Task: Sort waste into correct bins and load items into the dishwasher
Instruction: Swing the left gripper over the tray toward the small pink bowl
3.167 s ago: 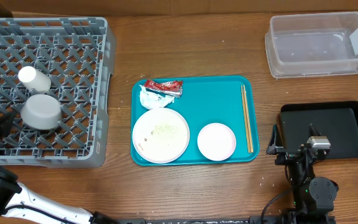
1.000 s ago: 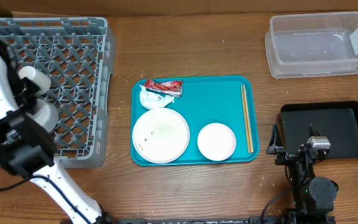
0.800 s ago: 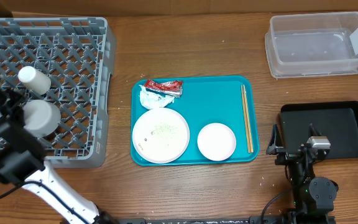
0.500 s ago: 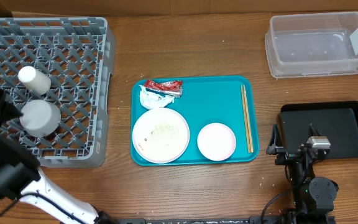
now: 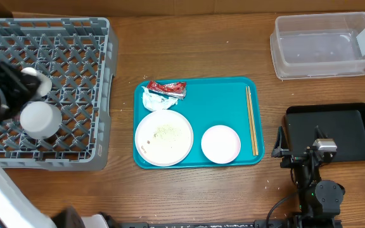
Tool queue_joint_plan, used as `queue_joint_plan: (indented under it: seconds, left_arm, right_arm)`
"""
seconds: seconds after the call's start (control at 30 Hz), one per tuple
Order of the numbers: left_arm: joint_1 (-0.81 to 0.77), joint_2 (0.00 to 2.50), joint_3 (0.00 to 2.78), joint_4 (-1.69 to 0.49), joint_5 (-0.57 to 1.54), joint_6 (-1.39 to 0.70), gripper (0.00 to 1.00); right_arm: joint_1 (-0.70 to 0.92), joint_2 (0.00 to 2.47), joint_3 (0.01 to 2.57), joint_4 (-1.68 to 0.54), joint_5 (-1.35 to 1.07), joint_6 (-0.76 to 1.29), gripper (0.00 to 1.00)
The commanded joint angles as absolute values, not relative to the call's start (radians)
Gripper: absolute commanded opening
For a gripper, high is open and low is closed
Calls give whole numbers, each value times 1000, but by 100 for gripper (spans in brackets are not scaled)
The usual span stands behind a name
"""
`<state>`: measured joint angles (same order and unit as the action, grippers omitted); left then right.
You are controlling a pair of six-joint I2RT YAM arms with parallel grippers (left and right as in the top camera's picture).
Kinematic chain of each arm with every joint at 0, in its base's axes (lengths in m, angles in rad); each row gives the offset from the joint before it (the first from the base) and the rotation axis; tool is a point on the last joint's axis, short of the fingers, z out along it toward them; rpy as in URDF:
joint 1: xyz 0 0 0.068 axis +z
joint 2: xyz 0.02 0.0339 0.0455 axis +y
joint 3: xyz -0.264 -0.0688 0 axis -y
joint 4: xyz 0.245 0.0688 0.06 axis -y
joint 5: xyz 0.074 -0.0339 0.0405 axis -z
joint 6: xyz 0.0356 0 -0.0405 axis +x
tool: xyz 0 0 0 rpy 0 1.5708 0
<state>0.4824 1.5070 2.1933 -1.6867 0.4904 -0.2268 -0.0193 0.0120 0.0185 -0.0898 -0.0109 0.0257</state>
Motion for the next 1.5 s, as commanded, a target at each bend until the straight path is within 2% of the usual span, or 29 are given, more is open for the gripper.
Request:
queue_joint_plan:
  seconds: [0.0, 0.03, 0.1, 0.13, 0.3, 0.47, 0.83, 0.93, 1.0, 1.23, 1.47]
  left_arm:
    - [313, 1435, 2130, -1690, 456, -159, 61]
    - [256, 1418, 2109, -1690, 455, -157, 61]
    - [134, 1394, 2065, -1690, 436, -157, 70]
    - [86, 1390, 2046, -1690, 427, -157, 71]
    - [-93, 1396, 1952, -1675, 415, -157, 72]
    - [-184, 1399, 1859, -1636, 417, -157, 69]
    - [-208, 1396, 1827, -1666, 358, -156, 67]
    - [-208, 1396, 1827, -1684, 335, -156, 59]
    - [-208, 1396, 1827, -1690, 321, -157, 57]
    - [-208, 1390, 1827, -1690, 322, -160, 63]
    - [-208, 1390, 1827, -1690, 322, -160, 65]
  right_arm:
    - [-23, 3, 8, -85, -2, 25, 100]
    - [-24, 3, 8, -85, -2, 25, 100]
    - [-23, 3, 8, -85, -2, 25, 100]
    - [-23, 3, 8, -85, -2, 25, 100]
    - [-23, 3, 8, -85, -2, 25, 100]
    - [-24, 3, 8, -85, -2, 25, 100]
    - [-23, 3, 8, -85, -2, 25, 100]
    - [-23, 3, 8, -85, -2, 25, 100]
    - [-23, 3, 8, -85, -2, 25, 100]
    - [-24, 3, 8, -85, -2, 25, 100]
    - [-23, 3, 8, -85, -2, 25, 100]
